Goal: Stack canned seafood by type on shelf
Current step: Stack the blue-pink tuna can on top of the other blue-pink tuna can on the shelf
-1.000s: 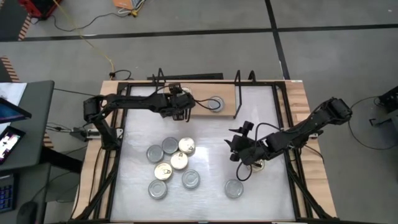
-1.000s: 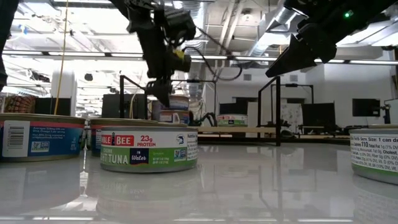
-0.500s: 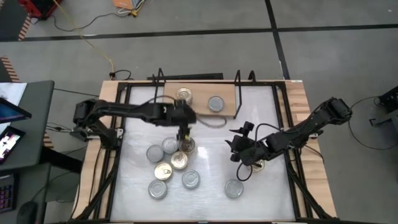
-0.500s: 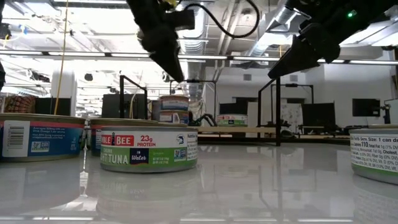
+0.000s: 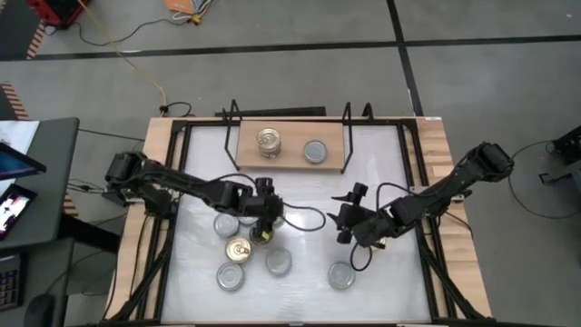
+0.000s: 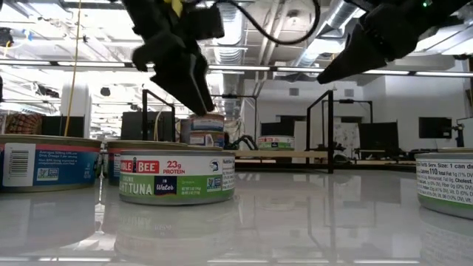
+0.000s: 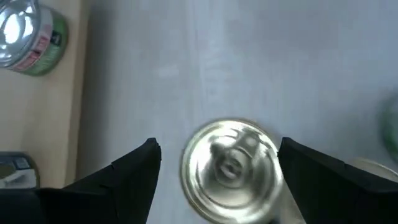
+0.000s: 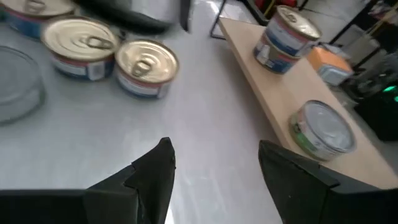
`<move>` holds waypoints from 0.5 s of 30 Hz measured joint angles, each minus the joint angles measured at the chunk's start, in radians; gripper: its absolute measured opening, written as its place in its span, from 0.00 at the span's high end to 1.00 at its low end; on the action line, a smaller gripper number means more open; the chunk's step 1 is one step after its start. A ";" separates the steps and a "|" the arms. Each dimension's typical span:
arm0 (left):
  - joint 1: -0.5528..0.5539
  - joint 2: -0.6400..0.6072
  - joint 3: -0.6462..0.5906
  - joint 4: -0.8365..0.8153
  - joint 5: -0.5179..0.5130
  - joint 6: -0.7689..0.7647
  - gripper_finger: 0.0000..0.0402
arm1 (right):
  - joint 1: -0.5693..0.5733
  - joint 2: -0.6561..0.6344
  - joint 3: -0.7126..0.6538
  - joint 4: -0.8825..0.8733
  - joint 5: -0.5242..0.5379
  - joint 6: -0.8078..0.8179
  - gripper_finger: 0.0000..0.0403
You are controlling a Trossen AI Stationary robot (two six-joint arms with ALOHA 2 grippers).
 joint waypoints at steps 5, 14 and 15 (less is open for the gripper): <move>0.110 0.000 -0.063 0.096 0.166 -0.048 0.22 | 0.013 0.000 0.000 0.004 -0.017 0.000 0.34; 0.235 0.000 -0.174 0.193 0.313 -0.137 0.30 | 0.023 0.000 0.000 -0.010 -0.016 -0.003 0.34; 0.239 0.000 -0.183 0.193 0.316 -0.144 0.33 | 0.023 0.000 0.000 -0.009 -0.015 -0.004 0.34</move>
